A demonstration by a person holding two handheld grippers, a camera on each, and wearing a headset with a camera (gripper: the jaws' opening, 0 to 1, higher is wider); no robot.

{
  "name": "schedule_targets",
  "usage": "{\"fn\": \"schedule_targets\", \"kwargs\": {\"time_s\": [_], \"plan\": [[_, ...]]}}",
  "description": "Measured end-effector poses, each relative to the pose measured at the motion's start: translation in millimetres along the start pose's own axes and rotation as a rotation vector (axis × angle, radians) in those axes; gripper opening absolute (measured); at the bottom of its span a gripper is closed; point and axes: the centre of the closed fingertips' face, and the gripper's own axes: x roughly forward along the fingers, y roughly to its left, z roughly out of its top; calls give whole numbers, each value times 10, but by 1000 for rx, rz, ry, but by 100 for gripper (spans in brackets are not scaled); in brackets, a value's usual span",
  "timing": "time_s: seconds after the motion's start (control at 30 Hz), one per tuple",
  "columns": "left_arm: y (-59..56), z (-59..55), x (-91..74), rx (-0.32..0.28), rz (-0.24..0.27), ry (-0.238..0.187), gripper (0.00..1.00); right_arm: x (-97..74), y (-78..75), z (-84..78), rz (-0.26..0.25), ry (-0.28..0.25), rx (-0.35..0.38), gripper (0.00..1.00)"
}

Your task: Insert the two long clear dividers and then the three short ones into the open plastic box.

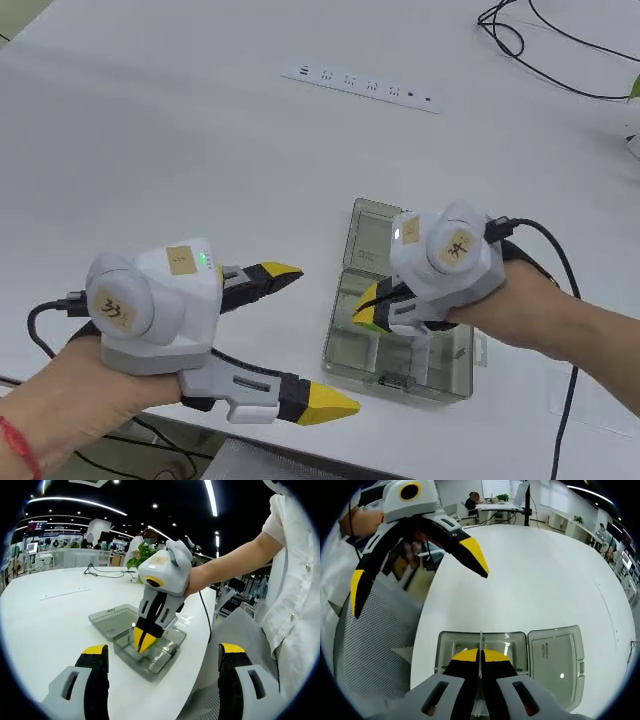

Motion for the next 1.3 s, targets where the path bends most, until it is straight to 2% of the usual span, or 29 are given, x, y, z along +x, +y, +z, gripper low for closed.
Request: {"fn": "schedule_targets", "kwargs": {"time_s": [0.33,0.43,0.5,0.87,1.03,1.3], "plan": [[-24,5,10,6,-9,1,92,19,4,-19,-6,23,-8,2],[-25,22,4,9,-8,-2,92,84,1,-57,-15,48,-25,2],[-26,26,-9,12,-6,0,92,70,2,-54,-13,53,-25,2],[-27,1,-54,18,3,8,92,72,-8,-59,-28,40,-9,3],[-28,-18,-73,17,7,14,92,-6,-9,16,-39,4,18,10],[-29,8,-80,26,11,16,92,-339,-23,224,-73,-132,88,14]]}}
